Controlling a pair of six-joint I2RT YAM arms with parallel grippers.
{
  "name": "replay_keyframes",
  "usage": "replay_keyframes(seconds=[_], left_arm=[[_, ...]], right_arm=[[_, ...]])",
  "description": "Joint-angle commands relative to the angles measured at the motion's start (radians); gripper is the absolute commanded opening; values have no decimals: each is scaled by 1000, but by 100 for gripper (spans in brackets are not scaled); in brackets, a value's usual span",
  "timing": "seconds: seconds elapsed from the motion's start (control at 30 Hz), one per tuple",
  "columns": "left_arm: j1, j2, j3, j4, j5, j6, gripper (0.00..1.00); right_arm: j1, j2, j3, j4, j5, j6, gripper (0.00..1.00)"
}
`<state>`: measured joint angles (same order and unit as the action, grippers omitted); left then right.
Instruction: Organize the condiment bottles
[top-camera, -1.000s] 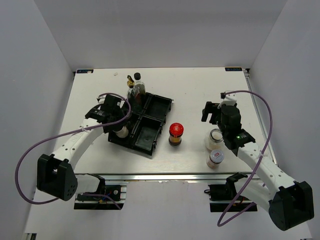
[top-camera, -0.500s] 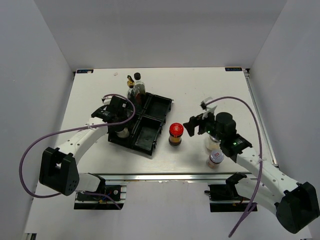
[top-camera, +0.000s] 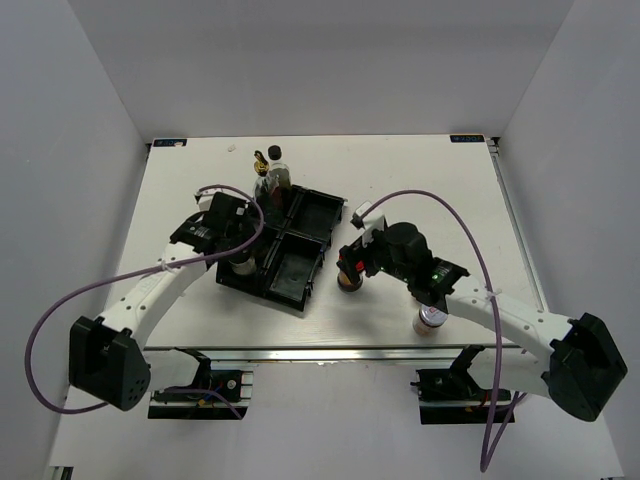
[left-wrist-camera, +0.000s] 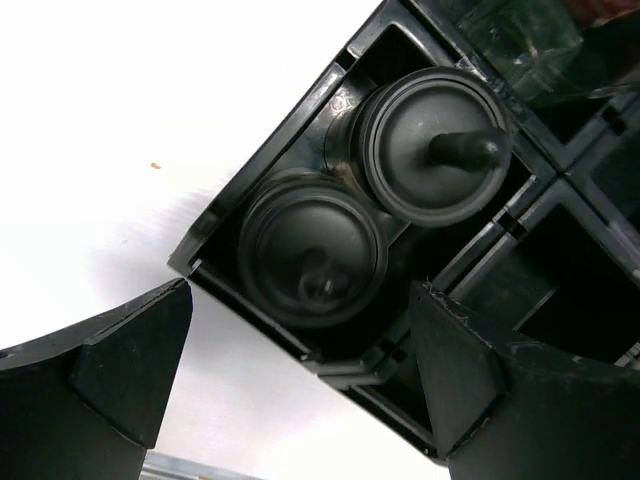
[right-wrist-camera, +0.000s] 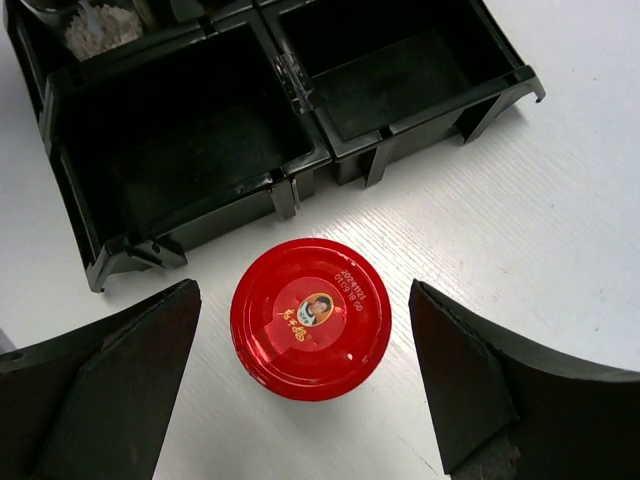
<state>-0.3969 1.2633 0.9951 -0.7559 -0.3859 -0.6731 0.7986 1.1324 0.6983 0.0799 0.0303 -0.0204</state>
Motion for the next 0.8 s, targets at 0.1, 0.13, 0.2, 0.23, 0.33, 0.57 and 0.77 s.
replay_keyframes(seconds=[0.1, 0.13, 0.2, 0.23, 0.33, 0.57, 0.77], left_arm=[[-5, -153, 88, -71, -96, -39, 98], [-5, -159, 94, -72, -128, -45, 98], [-5, -156, 105, -62, -159, -71, 98], [-5, -150, 112, -56, -168, -77, 98], [-5, -125, 126, -30, -189, -100, 98], [-3, -165, 77, 131, -214, -121, 98], [-3, -157, 74, 142, -241, -135, 98]], right_arm=[[21, 85, 72, -23, 88, 13, 89], [22, 98, 75, -28, 97, 13, 89], [24, 122, 82, -35, 123, 42, 86], [24, 145, 90, -54, 132, 45, 82], [25, 176, 109, -78, 158, 54, 68], [25, 168, 130, -124, 151, 86, 13], [25, 75, 191, -140, 131, 71, 0]])
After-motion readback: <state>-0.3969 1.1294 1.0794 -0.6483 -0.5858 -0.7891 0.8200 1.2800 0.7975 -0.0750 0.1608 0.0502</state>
